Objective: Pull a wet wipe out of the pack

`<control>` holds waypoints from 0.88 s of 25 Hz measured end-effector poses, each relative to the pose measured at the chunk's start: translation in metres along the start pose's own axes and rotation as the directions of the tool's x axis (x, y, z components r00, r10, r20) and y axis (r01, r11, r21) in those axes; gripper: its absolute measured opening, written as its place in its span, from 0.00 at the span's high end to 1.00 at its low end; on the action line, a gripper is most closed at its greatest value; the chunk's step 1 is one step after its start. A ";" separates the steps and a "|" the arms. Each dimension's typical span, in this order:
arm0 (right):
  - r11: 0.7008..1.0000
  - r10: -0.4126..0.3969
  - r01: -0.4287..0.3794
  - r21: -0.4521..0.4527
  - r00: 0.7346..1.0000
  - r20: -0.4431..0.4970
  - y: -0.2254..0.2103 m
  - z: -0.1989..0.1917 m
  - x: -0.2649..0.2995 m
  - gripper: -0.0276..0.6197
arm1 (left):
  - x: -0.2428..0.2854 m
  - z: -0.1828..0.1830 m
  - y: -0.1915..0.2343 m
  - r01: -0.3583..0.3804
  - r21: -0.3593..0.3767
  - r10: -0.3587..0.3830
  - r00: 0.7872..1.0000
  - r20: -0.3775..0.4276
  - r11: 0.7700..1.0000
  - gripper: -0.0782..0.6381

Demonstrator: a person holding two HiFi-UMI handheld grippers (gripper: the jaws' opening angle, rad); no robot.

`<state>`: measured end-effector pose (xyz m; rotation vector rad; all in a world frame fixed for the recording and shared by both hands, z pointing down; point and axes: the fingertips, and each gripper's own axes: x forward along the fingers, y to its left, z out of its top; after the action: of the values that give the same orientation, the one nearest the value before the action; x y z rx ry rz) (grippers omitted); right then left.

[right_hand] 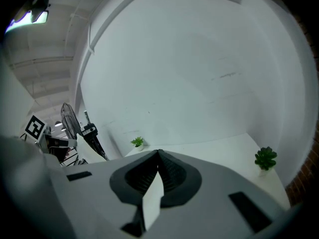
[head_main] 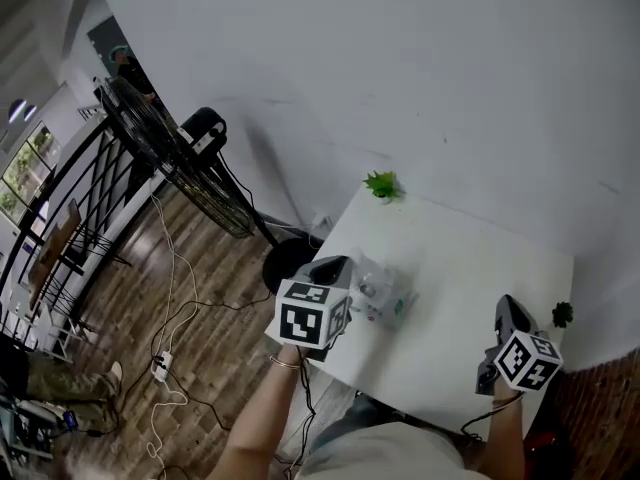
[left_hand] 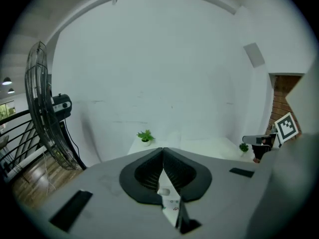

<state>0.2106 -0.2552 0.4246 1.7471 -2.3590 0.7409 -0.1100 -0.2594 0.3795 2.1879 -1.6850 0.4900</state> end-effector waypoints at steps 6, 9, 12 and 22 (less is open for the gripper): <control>0.999 0.029 -0.028 -0.022 0.999 0.038 0.009 0.020 0.008 0.96 | -0.026 0.023 0.035 -0.112 -0.115 0.137 0.962 0.236 0.987 0.87; 0.998 0.043 -0.039 -0.050 0.996 0.079 0.013 0.037 0.009 0.96 | -0.036 0.024 0.053 -0.192 -0.165 0.236 0.918 0.319 0.967 0.87; 0.996 0.042 -0.032 -0.081 0.991 0.126 0.017 0.052 0.006 0.96 | -0.040 0.017 0.064 -0.252 -0.191 0.307 0.880 0.363 0.949 0.87; 0.985 0.020 0.017 -0.173 0.977 0.211 0.035 0.063 0.001 0.96 | -0.039 -0.001 0.073 -0.330 -0.180 0.375 0.832 0.408 0.927 0.87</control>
<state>0.1900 -0.2768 0.3588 1.8294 -2.4715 0.3487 -0.1901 -0.2434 0.3658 2.0148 -2.3173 -0.0206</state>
